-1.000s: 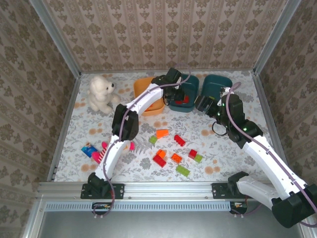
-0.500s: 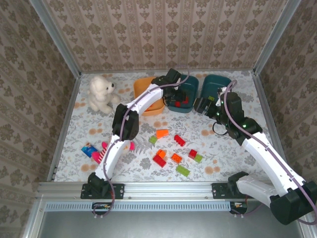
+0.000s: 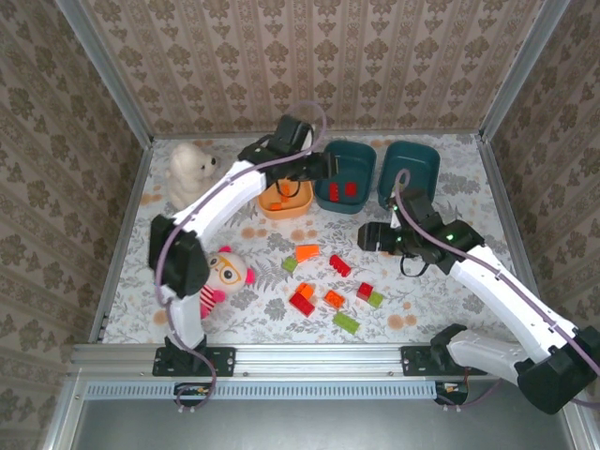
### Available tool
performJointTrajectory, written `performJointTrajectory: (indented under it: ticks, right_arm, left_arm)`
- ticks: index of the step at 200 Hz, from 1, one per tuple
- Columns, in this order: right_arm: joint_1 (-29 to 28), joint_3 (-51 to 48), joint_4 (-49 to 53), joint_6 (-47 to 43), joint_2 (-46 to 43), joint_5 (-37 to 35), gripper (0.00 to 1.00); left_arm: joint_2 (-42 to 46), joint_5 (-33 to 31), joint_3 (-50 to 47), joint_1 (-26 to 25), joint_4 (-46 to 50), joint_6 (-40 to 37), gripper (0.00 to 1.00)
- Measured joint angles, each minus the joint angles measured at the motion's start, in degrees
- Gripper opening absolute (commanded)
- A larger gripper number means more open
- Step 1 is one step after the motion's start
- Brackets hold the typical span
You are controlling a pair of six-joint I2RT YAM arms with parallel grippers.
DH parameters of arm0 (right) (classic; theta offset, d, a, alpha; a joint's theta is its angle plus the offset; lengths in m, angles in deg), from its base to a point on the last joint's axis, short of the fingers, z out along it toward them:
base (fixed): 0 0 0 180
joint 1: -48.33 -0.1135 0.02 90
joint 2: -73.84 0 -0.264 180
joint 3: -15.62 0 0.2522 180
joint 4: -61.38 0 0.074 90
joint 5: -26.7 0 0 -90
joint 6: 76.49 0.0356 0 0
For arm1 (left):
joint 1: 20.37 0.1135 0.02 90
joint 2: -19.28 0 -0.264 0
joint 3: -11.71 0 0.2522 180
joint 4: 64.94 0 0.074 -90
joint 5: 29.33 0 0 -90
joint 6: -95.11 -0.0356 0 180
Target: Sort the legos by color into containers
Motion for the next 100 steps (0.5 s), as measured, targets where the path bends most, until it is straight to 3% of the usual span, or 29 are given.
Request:
performJointTrajectory:
  ticks: [56,100]
  right_arm:
    - [-6.03,-8.61,6.99,4.37,2.10,1.95,0.75]
    - [-9.03,-16.61,4.44,9.44,6.34,4.68,0.73]
  left_arm:
    - [22.34,-0.76,-30.53,-2.97,-5.40,0.22,0.62]
    - [34.88,-0.48,-44.57,-6.08,-5.25,0.42,0.64]
